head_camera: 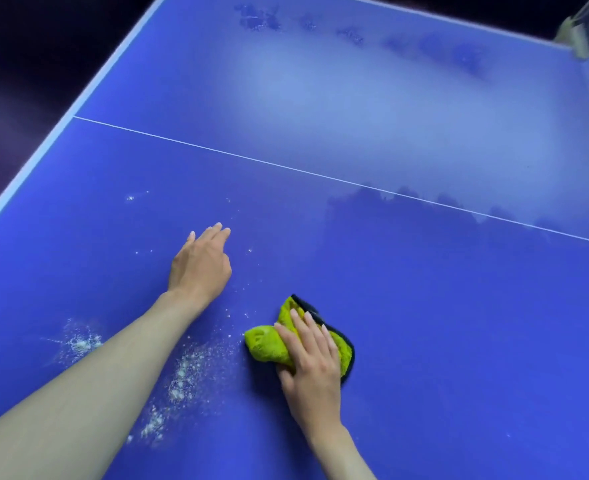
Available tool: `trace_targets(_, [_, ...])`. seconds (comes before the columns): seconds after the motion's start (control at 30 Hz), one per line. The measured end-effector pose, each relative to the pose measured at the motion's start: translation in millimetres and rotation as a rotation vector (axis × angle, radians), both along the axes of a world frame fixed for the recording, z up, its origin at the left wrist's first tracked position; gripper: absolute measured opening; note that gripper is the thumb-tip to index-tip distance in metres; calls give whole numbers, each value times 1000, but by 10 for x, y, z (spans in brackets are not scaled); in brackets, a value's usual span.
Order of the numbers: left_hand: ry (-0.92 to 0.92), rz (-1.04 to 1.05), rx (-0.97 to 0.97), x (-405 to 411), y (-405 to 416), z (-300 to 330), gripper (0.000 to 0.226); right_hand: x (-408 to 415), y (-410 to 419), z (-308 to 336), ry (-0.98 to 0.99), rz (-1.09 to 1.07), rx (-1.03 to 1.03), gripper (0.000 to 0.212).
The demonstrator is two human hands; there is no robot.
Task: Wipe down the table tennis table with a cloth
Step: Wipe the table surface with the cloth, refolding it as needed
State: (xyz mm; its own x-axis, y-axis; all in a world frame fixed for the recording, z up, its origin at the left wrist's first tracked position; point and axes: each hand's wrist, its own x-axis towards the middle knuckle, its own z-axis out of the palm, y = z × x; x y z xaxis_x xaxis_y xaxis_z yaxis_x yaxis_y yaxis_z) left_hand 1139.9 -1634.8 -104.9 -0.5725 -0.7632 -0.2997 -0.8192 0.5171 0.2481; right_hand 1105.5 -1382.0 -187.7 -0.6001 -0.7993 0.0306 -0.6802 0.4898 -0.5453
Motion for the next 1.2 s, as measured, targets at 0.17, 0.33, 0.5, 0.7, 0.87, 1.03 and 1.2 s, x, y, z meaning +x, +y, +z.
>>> trace_targets(0.17, [-47,-21,0,131,-116,-131,59,-153,-91,-60,40,31,0,78])
trace_targets(0.33, [9,-75,-79,237,-195,-413,72,-1179,-1017,-105,20,-112,-33,72])
trace_targets(0.5, [-22,-96,-107,186,-195,-428,74,-2176,-2018,-75,-19,-246,-3,60])
trace_targets(0.7, [-44,-146,-113,244,-236,-535,75,-1932,-1971,-83,-16,-220,3,61])
trace_targets(0.87, [9,-118,-44,247,-283,-391,70,-838,-1381,20,-21,-56,15,69])
trace_targets(1.03, [25,-137,37,256,-454,-254,51,43,-729,1,31,288,25,76])
trace_targets(1.2, [50,-204,-64,365,-502,-397,60,-600,-996,-79,13,358,-6,70])
